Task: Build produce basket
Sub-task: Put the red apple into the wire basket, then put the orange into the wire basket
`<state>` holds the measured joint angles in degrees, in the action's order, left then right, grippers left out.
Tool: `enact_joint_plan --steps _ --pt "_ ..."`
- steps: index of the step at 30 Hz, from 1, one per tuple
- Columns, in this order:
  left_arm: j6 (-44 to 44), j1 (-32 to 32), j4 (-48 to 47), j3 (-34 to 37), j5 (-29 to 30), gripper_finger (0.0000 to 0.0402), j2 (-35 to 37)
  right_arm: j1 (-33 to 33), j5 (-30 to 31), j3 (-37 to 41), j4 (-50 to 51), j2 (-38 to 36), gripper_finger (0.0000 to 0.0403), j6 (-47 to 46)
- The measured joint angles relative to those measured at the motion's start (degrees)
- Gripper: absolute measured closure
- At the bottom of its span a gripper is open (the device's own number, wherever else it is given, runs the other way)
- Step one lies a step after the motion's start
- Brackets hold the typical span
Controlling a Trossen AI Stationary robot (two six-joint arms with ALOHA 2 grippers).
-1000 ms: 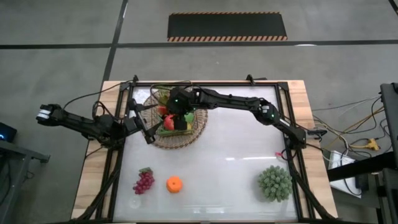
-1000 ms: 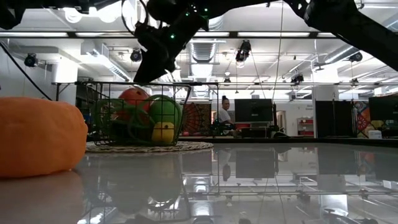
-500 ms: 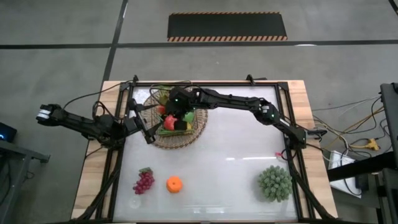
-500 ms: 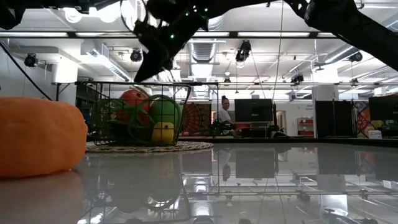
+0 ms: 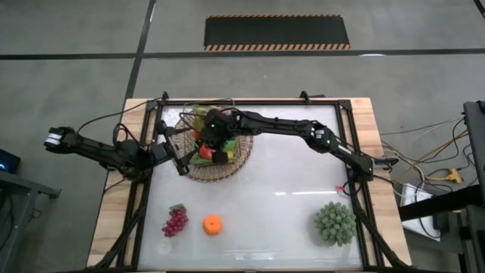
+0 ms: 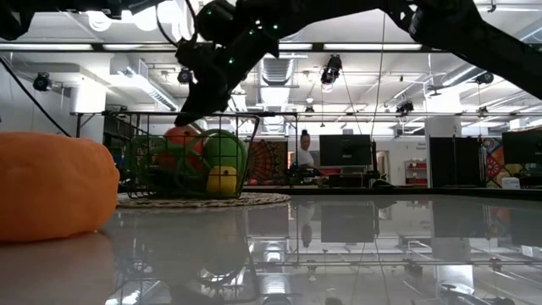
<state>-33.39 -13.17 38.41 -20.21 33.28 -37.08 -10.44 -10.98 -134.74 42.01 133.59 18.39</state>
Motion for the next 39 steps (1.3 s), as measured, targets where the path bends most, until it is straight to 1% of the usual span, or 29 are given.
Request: enact_joint_plan --steps 13,22,32,36,39 --pt "0.02 0.02 0.14 -0.02 0.00 0.0102 -0.10 -0.35 0.39 0.03 -1.16 1.12 0.0394 -0.48" --pt "0.05 0.02 0.31 -0.11 -0.07 0.0102 -0.39 -0.71 0.81 0.15 -2.07 3.28 0.0394 -1.01" --pt "0.10 0.02 0.15 -0.11 -0.07 0.0102 -0.37 -0.81 0.68 -0.15 -1.32 0.31 0.0394 -1.06" --pt "0.22 0.00 0.16 -0.11 -0.07 0.0102 -0.58 -0.70 0.61 -0.15 1.23 -1.43 0.0394 -0.86" --pt "0.97 -0.01 0.10 -0.11 -0.28 0.0102 -1.14 -0.70 0.61 -0.15 6.23 -3.38 0.0394 -0.83"
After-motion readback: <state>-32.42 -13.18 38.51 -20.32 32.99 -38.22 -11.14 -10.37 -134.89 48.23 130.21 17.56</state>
